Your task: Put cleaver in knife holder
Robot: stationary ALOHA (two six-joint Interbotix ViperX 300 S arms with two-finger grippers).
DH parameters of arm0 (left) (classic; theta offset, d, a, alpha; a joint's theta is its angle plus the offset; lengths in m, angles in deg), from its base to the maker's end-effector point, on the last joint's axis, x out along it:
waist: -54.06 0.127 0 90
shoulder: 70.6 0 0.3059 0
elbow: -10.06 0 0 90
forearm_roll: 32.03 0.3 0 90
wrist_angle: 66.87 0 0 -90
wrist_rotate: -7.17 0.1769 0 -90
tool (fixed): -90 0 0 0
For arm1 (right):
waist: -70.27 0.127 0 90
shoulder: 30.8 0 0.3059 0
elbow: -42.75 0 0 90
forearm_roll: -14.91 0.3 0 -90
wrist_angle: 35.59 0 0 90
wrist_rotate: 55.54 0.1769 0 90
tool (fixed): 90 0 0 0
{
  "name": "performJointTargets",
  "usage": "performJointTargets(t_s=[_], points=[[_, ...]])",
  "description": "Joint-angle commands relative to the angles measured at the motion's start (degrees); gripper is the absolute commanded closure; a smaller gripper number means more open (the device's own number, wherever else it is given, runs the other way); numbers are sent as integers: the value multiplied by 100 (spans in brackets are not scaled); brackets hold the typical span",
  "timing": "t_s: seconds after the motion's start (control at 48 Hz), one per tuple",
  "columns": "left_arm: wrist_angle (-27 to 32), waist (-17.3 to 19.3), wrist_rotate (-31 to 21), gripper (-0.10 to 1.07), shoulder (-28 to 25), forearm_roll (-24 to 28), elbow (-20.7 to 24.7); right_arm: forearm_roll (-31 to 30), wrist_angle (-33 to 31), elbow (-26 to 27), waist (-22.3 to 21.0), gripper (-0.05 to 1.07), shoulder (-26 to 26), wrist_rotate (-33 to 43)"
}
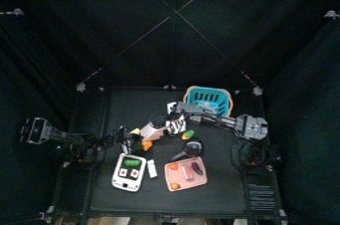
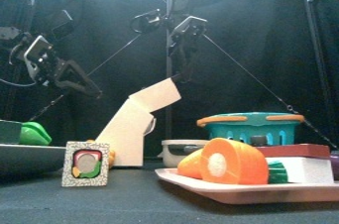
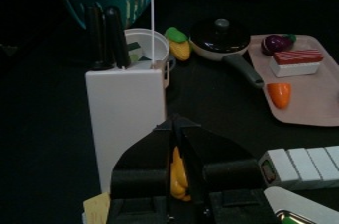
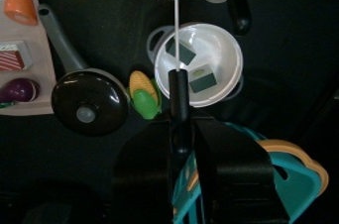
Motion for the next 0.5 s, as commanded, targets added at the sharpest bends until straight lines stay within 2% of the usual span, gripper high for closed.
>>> performJointTargets(t_s=[0.0, 0.479], points=[[-53, 70, 9, 47, -220, 9, 229, -35, -18, 9, 9, 60, 202, -9], [-141, 606, 18, 47, -668, 44, 633, -237, 0, 105, 211, 60, 132, 18]])
